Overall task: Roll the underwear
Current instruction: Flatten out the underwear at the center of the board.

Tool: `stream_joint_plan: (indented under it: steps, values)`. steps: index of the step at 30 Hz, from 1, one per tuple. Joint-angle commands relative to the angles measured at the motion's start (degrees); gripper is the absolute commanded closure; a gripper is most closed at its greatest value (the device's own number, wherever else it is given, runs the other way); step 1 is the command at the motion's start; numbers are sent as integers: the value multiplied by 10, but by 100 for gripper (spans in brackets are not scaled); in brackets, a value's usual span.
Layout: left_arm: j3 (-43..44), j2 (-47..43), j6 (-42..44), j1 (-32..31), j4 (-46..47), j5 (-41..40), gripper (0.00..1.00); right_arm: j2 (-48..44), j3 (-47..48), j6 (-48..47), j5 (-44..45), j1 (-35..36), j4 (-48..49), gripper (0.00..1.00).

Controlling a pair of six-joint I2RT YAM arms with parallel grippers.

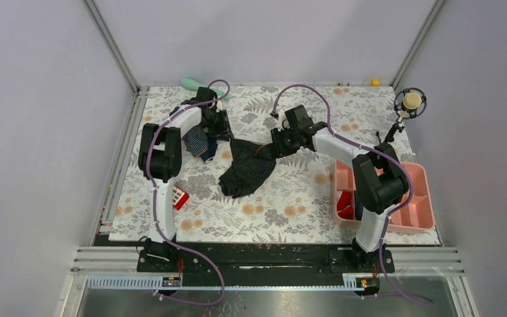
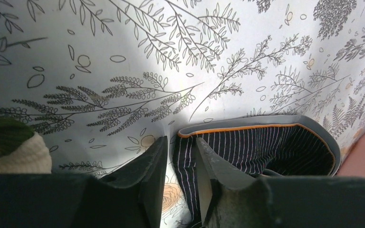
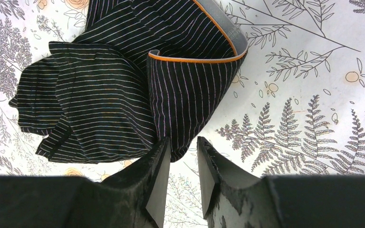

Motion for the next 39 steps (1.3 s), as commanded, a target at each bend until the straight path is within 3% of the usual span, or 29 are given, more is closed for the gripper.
stream_joint_plan:
  steps: [1, 10, 15, 21, 26, 30, 33, 39]
  values:
    - [26, 18, 18, -5, 7, 1, 72, -24, 5, -10, 3, -2, -1, 64]
    - [22, 18, 25, -7, 9, 42, 100, -25, 27, 7, -10, -1, 1, 61]
    - [7, -42, 4, -7, 17, 52, 100, -45, 21, 2, -6, -1, 1, 60]
    - [2, -156, -29, -19, 71, 161, 100, -93, 4, -1, 15, -5, 9, 58]
    - [-52, -273, 23, -72, 170, 187, 100, -143, -26, 40, -11, -32, 16, 56]
    - [-46, -335, 97, -122, 146, 195, 100, -184, -61, 67, -16, -60, 20, 56]
    - [-48, -339, 129, -136, 106, 175, 100, -200, -94, 70, -13, -73, 20, 56]
    - [-81, -296, 58, -87, 124, 124, 100, -187, -100, 67, -3, -76, 31, 52]
